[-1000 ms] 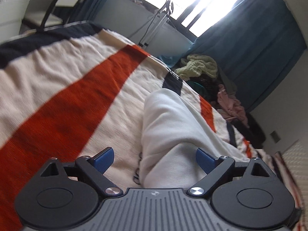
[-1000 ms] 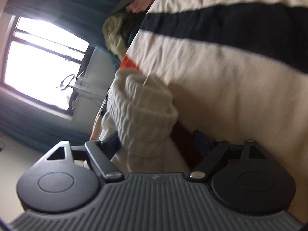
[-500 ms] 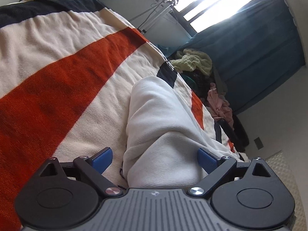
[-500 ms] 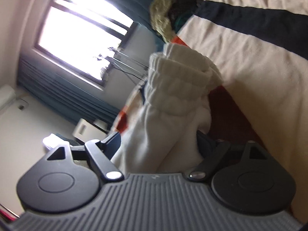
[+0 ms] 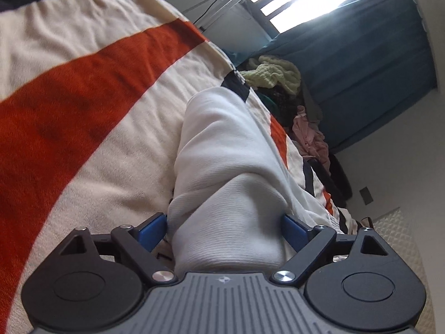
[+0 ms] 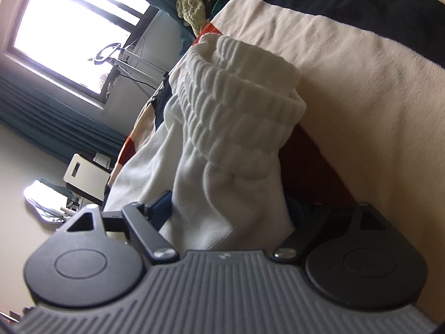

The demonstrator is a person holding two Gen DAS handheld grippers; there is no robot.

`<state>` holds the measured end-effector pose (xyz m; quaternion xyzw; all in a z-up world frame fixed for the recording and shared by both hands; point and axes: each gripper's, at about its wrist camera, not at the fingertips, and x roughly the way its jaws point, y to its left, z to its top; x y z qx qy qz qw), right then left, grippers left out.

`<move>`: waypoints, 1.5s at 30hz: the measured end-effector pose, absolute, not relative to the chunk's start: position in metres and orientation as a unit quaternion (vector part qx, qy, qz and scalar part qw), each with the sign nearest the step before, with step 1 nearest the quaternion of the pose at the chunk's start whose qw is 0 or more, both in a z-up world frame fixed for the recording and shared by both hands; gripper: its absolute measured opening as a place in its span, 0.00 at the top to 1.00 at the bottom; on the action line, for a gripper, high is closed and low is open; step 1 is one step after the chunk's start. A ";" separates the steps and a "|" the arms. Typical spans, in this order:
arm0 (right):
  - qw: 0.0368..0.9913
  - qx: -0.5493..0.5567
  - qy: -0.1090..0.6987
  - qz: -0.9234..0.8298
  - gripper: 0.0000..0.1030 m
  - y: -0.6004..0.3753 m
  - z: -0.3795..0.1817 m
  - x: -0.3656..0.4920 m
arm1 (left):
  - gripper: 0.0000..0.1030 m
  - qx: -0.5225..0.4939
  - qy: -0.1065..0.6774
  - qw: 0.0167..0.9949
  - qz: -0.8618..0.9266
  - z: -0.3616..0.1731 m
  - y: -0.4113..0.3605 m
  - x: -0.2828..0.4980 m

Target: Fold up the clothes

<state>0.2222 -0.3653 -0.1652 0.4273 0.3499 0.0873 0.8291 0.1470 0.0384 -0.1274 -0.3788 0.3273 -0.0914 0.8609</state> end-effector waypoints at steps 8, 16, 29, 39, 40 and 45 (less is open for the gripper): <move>0.825 0.435 0.350 0.087 0.17 -0.368 -0.169 0.223 | 0.27 -0.403 0.336 0.848 -0.081 -0.140 0.043 0.154; 0.823 0.438 0.350 0.091 0.20 -0.366 -0.169 0.223 | 0.35 -0.414 0.337 0.841 -0.082 -0.149 0.048 0.159; 0.847 0.444 0.275 0.104 0.65 -0.370 -0.131 0.217 | 0.59 -0.412 0.297 0.854 -0.110 -0.134 0.046 0.143; 0.864 0.447 0.177 0.149 0.68 -0.393 -0.075 0.228 | 0.68 -0.461 0.232 0.844 -0.145 -0.084 0.026 0.159; 0.866 0.449 0.165 0.147 0.68 -0.400 -0.071 0.231 | 0.68 -0.462 0.229 0.843 -0.149 -0.078 0.019 0.168; 0.872 0.457 0.108 0.138 0.68 -0.435 -0.048 0.247 | 0.69 -0.435 0.223 0.856 -0.167 -0.045 -0.037 0.229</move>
